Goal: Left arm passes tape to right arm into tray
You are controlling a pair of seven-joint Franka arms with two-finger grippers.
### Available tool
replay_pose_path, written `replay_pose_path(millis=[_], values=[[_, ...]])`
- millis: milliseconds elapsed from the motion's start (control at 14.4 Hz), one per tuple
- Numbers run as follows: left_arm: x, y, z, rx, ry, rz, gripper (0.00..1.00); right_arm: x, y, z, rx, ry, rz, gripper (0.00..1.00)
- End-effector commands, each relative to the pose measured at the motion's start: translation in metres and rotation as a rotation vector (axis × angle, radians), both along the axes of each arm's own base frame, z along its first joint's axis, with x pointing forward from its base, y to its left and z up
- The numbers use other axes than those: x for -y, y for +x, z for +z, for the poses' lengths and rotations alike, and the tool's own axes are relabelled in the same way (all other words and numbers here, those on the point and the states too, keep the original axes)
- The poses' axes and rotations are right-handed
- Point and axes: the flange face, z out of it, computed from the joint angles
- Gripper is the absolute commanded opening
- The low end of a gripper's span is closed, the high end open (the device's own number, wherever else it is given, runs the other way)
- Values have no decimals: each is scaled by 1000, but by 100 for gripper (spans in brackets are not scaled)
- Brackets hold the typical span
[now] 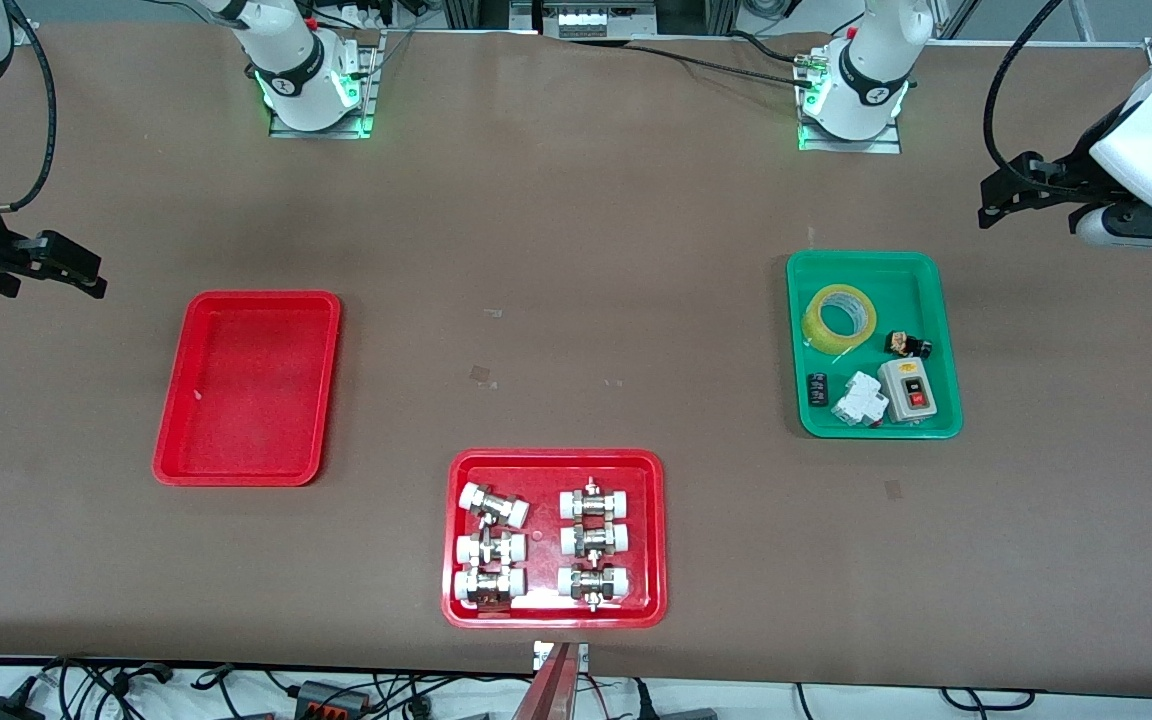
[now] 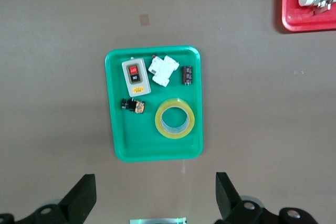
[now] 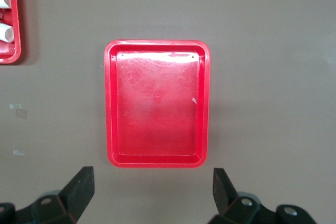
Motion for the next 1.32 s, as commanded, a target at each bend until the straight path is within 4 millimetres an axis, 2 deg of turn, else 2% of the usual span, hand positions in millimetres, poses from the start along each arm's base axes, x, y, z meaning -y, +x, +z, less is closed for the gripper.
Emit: replay_pose_path(millis=[0,624,833,971,1110,1249], values=[[-1,0,-1,5,-19,-6,100,0,-10,11,-1,3,6,100],[-2,0,-1,1,-19,5,100,-6,-6,1,-20,3,15,100],[-2,8,-20,-42,-23,2,100,-4,-5,1,-19,5,4,100],[-1,16,-38,-76,-37,-13,100,-7,-4,3,-5,8,9,100],[1,29,-69,-125,-45,-37,100,-10,-1,-1,-6,9,19,100],[-1,56,-149,-258,-50,-34,100,-9,-1,0,-7,6,20,100]])
